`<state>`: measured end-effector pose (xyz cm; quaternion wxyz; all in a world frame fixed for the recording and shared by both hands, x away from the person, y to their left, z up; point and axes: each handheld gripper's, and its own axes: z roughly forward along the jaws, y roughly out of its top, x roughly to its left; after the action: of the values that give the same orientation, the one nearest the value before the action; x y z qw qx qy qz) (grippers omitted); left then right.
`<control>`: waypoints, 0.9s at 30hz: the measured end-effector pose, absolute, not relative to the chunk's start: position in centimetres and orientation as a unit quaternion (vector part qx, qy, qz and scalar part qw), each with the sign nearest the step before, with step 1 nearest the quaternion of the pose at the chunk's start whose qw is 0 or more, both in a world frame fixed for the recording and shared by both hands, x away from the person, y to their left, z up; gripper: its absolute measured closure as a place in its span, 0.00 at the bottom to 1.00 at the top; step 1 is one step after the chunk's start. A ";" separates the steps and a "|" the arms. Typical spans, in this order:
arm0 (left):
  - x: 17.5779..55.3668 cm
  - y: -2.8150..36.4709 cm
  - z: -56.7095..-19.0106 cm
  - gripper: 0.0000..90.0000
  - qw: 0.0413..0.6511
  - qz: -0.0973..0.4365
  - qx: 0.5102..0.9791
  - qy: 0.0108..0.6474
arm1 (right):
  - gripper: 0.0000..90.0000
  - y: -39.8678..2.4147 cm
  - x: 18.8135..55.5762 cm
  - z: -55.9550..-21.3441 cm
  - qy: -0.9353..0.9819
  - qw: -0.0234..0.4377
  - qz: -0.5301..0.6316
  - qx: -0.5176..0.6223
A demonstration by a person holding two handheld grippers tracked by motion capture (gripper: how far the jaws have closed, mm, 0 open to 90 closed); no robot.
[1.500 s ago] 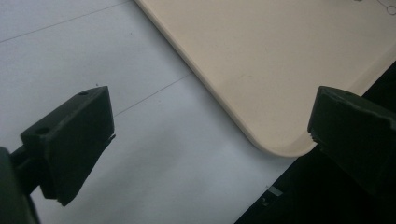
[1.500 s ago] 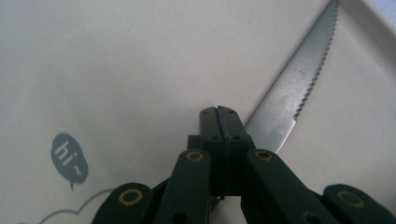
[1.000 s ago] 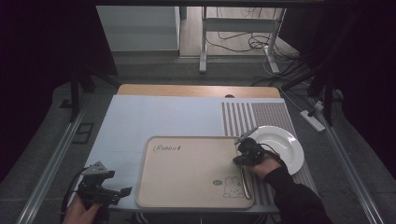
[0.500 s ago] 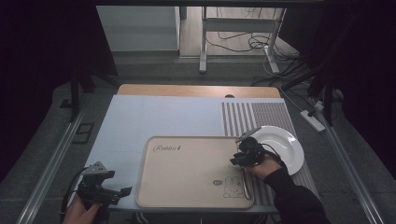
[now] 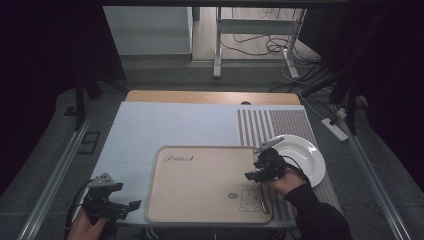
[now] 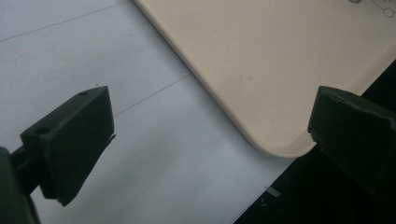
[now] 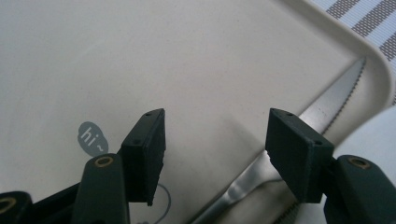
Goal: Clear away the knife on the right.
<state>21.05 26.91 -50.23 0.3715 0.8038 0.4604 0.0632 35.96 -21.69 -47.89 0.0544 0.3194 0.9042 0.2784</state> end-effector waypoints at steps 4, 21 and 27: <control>21.0 26.9 -50.2 0.02 0.371 0.063 0.804 0.460 | 0.35 -22.1 35.7 -47.7 0.901 0.061 0.281 0.324; 21.0 26.9 -50.2 0.02 0.369 0.064 0.805 0.460 | 0.09 -23.4 34.9 -47.7 0.891 0.073 0.304 0.329; 21.0 26.9 -50.2 0.02 0.369 0.064 0.805 0.460 | 0.00 -23.7 34.6 -48.0 0.888 0.088 0.312 0.325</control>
<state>21.05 26.85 -50.21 0.3688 0.8052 0.4599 0.0637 34.58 -23.71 -47.97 0.0885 0.3248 0.8885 0.3118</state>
